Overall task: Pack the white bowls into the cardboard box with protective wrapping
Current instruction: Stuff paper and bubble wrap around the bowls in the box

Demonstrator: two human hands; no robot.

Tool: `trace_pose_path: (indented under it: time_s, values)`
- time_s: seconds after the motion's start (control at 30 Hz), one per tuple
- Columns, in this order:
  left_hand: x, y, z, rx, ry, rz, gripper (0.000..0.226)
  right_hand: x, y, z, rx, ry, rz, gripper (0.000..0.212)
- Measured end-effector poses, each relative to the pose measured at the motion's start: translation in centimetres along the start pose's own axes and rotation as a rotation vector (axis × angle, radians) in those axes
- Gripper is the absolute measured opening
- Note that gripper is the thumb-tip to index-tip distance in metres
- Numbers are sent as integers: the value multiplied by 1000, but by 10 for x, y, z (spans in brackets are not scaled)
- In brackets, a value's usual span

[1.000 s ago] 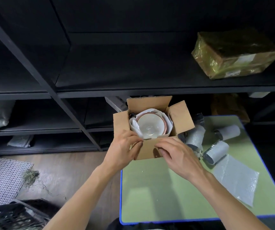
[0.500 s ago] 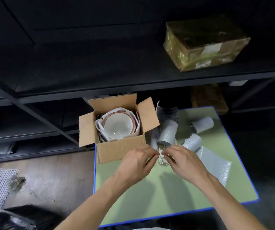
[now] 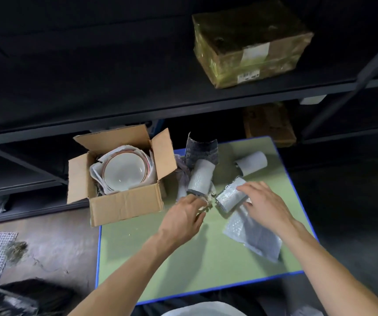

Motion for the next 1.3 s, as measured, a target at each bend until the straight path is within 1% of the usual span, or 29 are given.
trace_pose_path:
  time_s: [0.1,0.2,0.23,0.3,0.37,0.47,0.53,0.63,0.7,0.73,0.77,0.83,0.9,0.97,1.0,1.07,1.17,1.3]
  values:
    - [-2,3,3,-11,-27,-4,32,16,5,-3,-93,-68,35,59]
    - [-4,7,5,-8,-55,7,34,32,25,4,-184,-144,106,72]
    - [-4,8,5,-5,-63,13,34,34,32,4,-204,-150,123,73]
    - [-4,9,4,3,-75,15,34,38,40,4,-250,-158,103,61]
    - [-5,9,3,4,-83,15,34,39,38,2,-261,-178,27,50]
    - [-3,8,1,-11,-103,16,34,35,25,6,-185,-246,-51,45]
    - [1,8,-2,-31,-97,8,36,30,12,12,-156,-302,-120,36]
    - [8,9,-9,-97,-86,26,46,20,-9,24,-123,-366,-214,21]
    - [11,12,-16,-137,-68,68,58,12,-15,35,-128,-399,-227,14]
    - [11,13,-20,-151,-53,84,60,9,-17,41,-134,-416,-230,13]
    - [11,13,-25,-171,-33,87,58,6,-18,46,-131,-429,-237,13]
    - [11,10,-31,-220,-5,75,46,2,-20,55,-113,-435,-252,15]
    - [10,2,-35,-278,24,35,29,-1,-20,59,-77,-418,-263,14]
    - [10,-5,-37,-321,58,-9,7,-2,-18,58,-46,-379,-244,11]
    - [11,-7,-36,-334,65,-21,5,-3,-16,56,-23,-347,-226,16]
    - [12,-8,-30,-358,48,-32,11,-7,-18,53,36,-285,-211,26]
    - [12,-13,-19,-427,1,-42,15,-11,-26,51,112,-239,-207,23]
    - [7,-22,-12,-540,-49,-26,15,-8,-24,53,220,-225,-165,18]
Point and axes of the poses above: each hand's wrist, its own x-axis towards the middle knuckle, its own y-axis out of the palm, z = x × y, the point moved 9 cm from there along x, towards the middle knuckle, and after that the axes turned 11 degrees about -y, right-handed, at the moved point
